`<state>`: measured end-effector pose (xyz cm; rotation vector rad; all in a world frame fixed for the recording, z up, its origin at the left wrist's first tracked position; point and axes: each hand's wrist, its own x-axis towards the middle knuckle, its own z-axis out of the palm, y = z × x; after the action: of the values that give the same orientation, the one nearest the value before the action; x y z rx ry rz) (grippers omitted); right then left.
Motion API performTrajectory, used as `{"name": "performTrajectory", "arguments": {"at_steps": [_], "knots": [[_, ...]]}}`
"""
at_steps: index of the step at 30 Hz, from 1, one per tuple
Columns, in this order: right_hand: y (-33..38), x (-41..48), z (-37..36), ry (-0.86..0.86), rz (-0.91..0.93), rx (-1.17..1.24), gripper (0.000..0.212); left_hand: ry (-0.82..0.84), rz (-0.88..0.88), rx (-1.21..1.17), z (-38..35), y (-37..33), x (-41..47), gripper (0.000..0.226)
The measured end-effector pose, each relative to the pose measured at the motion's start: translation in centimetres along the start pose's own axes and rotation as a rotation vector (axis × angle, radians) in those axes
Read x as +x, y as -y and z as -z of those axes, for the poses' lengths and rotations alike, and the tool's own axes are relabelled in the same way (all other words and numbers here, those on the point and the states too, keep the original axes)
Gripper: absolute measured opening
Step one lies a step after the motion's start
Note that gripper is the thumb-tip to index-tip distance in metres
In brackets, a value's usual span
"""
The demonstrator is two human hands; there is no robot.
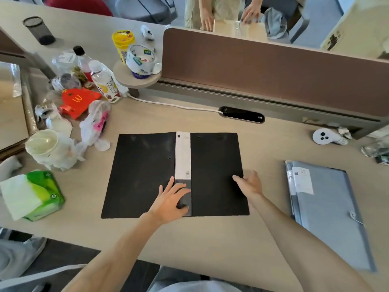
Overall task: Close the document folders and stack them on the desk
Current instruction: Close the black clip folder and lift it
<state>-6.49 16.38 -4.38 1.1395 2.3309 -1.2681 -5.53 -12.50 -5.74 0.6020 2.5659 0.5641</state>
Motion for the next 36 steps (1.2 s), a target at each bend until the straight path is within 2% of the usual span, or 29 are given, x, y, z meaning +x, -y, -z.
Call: {"name": "performTrajectory", "arguments": {"at_steps": [3, 6, 9, 14, 17, 20, 22, 24, 26, 28, 31, 33, 36], "knots": [[0.5, -0.3, 1.3, 0.162, -0.016, 0.128, 0.018, 0.053, 0.069, -0.012, 0.2, -1.1, -0.2, 0.075], [1.0, -0.4, 2.0, 0.247, -0.083, 0.144, 0.017, 0.134, 0.111, 0.091, 0.2, -1.8, -0.3, 0.098], [1.4, -0.1, 1.9, 0.296, -0.133, 0.147, 0.017, 0.254, 0.083, 0.353, -0.1, -2.1, -0.2, 0.11], [1.8, -0.2, 0.9, 0.256, -0.096, 0.148, 0.014, 0.305, 0.01, 0.561, 1.1, -3.0, 0.6, 0.09], [0.8, 0.3, 1.1, 0.13, -0.05, 0.022, 0.03, 0.328, -0.086, 0.704, 2.2, -3.7, 0.7, 0.077], [0.3, 0.4, 1.9, 0.067, -0.052, -0.079, 0.043, 0.242, -0.072, 0.673, 3.3, -4.1, 0.9, 0.084], [0.3, 0.3, 2.1, 0.154, -0.092, 0.076, 0.044, 0.159, -0.022, 0.621, 4.6, -4.8, 1.0, 0.083], [1.1, -0.5, 2.4, 0.312, -0.181, 0.28, 0.04, 0.079, -0.022, 0.572, 6.4, -5.4, 0.9, 0.074], [2.2, -0.9, 2.6, 0.405, -0.232, 0.404, 0.045, -0.031, -0.033, 0.549, 8.2, -5.6, 0.9, 0.066], [4.3, -1.4, 3.4, 0.403, -0.177, 0.462, 0.045, -0.17, 0.024, 0.512, 9.9, -5.2, 0.7, 0.061], [8.7, -2.5, 5.4, 0.41, -0.048, 0.517, 0.027, -0.29, 0.121, 0.481, 12.6, -5.0, 0.5, 0.054], [11.6, -3.4, 6.8, 0.478, 0.054, 0.6, 0.013, -0.345, 0.122, 0.493, 14.3, -5.9, 0.6, 0.052], [15.5, -5.1, 8.6, 0.567, 0.199, 0.705, 0.01, -0.425, 0.095, 0.55, 16.2, -7.5, 0.9, 0.047]]}}
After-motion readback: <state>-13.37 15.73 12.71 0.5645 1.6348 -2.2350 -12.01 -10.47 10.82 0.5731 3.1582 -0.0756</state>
